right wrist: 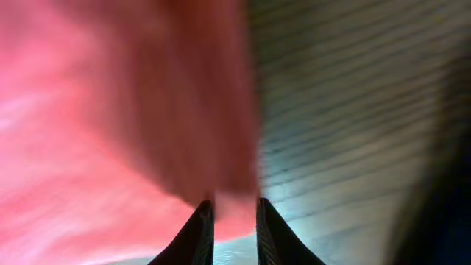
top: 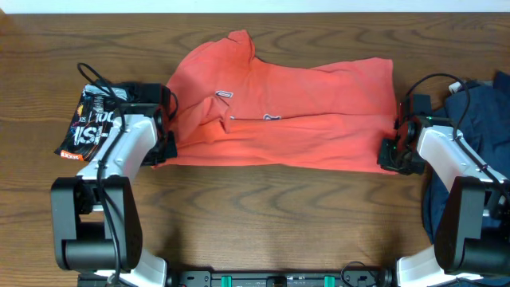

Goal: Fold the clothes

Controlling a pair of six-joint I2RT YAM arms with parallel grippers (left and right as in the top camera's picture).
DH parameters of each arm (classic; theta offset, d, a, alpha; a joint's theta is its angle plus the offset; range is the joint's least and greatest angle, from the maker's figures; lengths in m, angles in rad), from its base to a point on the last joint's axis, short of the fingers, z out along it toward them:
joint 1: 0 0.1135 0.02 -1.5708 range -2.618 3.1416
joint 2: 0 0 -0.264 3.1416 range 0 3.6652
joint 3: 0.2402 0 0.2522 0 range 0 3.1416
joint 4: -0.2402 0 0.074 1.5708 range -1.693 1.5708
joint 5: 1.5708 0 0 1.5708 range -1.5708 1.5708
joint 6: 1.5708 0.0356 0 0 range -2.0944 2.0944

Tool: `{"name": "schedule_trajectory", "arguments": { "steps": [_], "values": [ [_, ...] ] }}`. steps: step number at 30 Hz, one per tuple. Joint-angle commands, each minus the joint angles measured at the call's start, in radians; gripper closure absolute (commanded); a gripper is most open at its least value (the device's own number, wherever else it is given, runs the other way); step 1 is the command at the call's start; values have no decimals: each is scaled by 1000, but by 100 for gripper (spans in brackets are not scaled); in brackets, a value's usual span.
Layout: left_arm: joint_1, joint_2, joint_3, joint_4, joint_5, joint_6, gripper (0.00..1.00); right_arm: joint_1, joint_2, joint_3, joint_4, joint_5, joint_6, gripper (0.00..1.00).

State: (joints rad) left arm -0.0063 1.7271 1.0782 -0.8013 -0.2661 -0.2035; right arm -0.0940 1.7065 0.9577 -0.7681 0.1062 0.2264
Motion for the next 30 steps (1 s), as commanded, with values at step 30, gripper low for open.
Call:
{"name": "schedule_trajectory", "arguments": {
  "steps": [30],
  "values": [
    [7, -57, 19, -106, 76, 27, 94, -111, -58, 87, -109, -216, -77, 58]
  ]
}}
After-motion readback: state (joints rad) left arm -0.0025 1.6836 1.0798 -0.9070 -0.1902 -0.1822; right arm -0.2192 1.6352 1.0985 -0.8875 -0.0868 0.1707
